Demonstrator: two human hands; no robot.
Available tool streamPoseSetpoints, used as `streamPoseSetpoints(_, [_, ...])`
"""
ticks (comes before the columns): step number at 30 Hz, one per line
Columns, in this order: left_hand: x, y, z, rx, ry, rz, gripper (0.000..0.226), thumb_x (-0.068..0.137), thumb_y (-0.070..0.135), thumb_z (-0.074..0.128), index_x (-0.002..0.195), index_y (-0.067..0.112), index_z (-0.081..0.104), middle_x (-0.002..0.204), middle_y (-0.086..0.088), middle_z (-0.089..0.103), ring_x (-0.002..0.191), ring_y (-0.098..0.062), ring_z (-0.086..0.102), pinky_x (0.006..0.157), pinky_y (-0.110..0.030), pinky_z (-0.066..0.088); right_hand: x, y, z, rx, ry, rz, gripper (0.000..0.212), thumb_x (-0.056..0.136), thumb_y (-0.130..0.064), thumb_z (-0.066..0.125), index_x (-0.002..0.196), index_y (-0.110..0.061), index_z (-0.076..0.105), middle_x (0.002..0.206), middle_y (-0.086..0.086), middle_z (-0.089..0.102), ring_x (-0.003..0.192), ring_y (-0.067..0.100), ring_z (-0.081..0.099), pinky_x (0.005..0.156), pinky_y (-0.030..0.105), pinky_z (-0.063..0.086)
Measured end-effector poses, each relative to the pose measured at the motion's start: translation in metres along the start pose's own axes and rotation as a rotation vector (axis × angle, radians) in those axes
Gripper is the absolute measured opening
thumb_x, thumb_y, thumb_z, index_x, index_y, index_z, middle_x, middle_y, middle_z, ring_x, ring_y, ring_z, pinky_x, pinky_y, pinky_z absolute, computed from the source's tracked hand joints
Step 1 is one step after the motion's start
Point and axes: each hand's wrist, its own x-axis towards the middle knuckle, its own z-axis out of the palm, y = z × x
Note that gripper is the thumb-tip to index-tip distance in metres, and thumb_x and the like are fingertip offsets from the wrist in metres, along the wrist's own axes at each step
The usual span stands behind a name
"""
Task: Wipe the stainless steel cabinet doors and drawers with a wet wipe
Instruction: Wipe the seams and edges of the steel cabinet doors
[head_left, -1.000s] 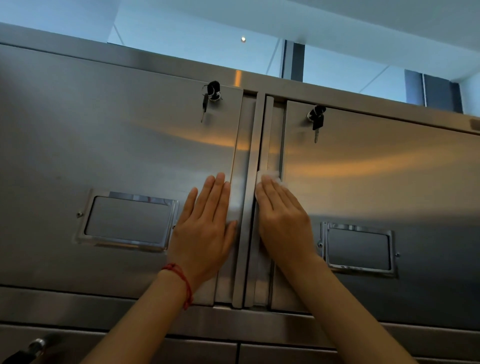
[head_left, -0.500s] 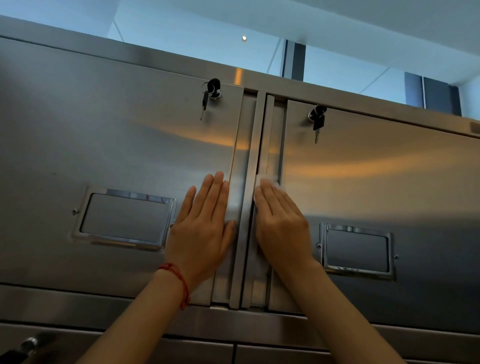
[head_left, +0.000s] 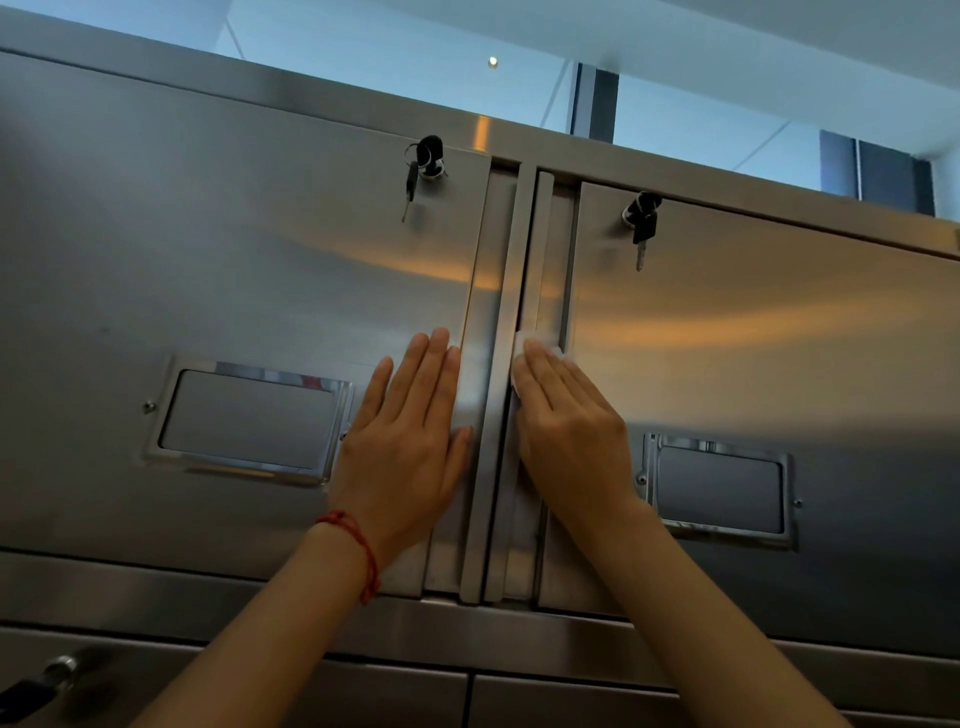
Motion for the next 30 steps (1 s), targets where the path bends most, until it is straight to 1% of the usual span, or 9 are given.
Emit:
streamPoseSetpoints(6, [0.001,0.001,-0.001,-0.007,0.023,-0.004,0.060,0.095,0.035,0.027,0.139,-0.004,0.036,0.146,-0.022,0.032,0.136,-0.035,0.031,0.109,-0.053,0.024,0.011,0.003,0.002,0.030,0.003,0.035,0.048,0.065,0.004,0.082,0.109,0.009,0.065,0.113,0.027,0.062,0.105,0.035,0.062,0.090,0.045,0.049])
streamPoseSetpoints(11, [0.001,0.001,-0.001,0.002,0.016,-0.002,0.060,0.094,0.035,0.028,0.139,-0.004,0.036,0.146,-0.022,0.032,0.136,-0.035,0.030,0.109,-0.053,0.023,0.002,0.002,0.003,0.007,-0.012,-0.011,0.048,0.065,0.003,0.083,0.109,0.009,0.065,0.113,0.027,0.062,0.105,0.035,0.062,0.089,0.044,0.051])
streamPoseSetpoints(16, [0.001,0.000,-0.002,-0.005,0.019,-0.004,0.060,0.094,0.034,0.028,0.138,-0.004,0.037,0.146,-0.023,0.033,0.135,-0.036,0.032,0.108,-0.054,0.025,0.013,0.009,0.001,0.007,-0.005,-0.031,0.049,0.065,0.004,0.083,0.109,0.010,0.064,0.113,0.028,0.062,0.105,0.037,0.062,0.091,0.045,0.048])
streamPoseSetpoints(22, [0.001,0.001,-0.002,0.000,0.019,-0.002,0.059,0.094,0.034,0.029,0.139,-0.004,0.036,0.147,-0.022,0.032,0.136,-0.035,0.030,0.109,-0.052,0.023,0.004,0.008,-0.001,-0.006,-0.034,-0.059,0.049,0.067,0.004,0.081,0.112,0.009,0.063,0.116,0.027,0.061,0.108,0.036,0.060,0.091,0.046,0.049])
streamPoseSetpoints(30, [0.001,0.001,-0.002,-0.005,0.021,-0.005,0.059,0.094,0.034,0.029,0.139,-0.004,0.036,0.147,-0.022,0.032,0.136,-0.034,0.031,0.109,-0.053,0.024,0.016,0.011,-0.003,-0.059,-0.035,-0.071,0.050,0.066,0.004,0.081,0.112,0.010,0.063,0.116,0.028,0.061,0.108,0.038,0.060,0.093,0.046,0.045])
